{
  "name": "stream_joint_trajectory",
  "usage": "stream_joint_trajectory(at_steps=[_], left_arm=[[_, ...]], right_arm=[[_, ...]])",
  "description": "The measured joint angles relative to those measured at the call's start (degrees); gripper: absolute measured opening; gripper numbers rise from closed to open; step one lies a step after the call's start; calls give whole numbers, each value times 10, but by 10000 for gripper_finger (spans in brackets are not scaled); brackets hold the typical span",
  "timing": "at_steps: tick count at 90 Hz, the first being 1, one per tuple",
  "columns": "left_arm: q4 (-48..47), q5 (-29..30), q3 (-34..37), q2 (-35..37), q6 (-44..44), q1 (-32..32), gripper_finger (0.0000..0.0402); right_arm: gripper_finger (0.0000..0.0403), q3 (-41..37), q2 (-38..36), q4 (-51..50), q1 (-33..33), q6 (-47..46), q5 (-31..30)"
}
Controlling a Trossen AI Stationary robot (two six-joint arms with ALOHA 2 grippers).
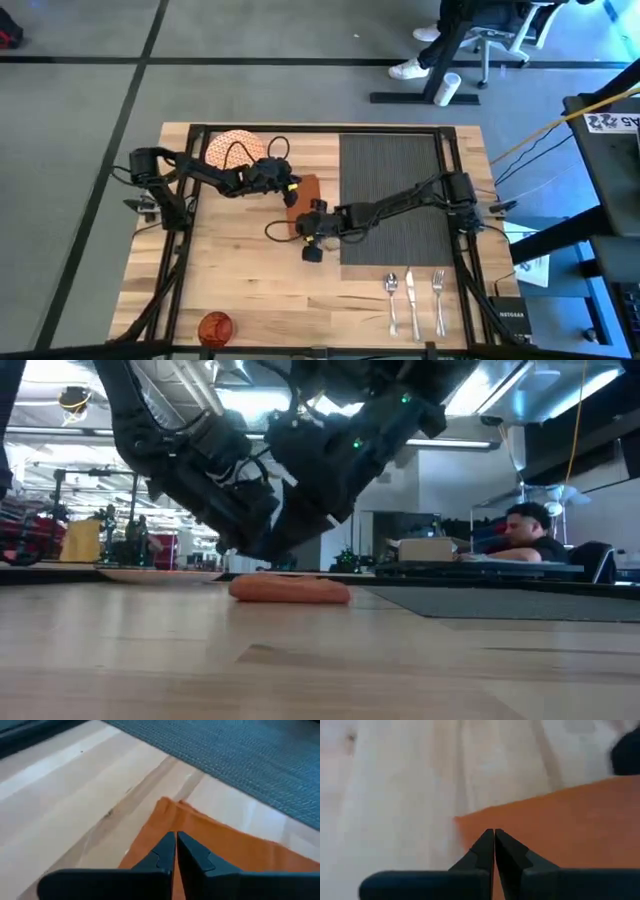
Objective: Set table place
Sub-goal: Fold the orange table napkin, then put the silver fork on top of the orange table napkin
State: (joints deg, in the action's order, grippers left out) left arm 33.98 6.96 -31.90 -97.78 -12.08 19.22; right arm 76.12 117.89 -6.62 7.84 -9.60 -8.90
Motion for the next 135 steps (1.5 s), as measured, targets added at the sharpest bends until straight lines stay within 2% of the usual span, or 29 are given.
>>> stream_joint_trajectory(at_steps=[31, 81, 101, 115, 135], left_arm=[[1, -2, 0, -18, 3, 17, 0], [17, -15, 0, -11, 16, 25, 0], [8, -24, 0, 27, 16, 9, 0], [4, -24, 0, 68, 23, -10, 0], [-12, -24, 0, 137, 33, -35, 0]], right_arm=[[0, 0, 33, -1, 2, -30, 65], [0, 0, 28, 27, 20, -60, 69], [0, 0, -17, 15, 32, -67, 31], [0, 1, -69, -50, 43, -67, -15], [0, 0, -137, -273, 63, -150, -38]])
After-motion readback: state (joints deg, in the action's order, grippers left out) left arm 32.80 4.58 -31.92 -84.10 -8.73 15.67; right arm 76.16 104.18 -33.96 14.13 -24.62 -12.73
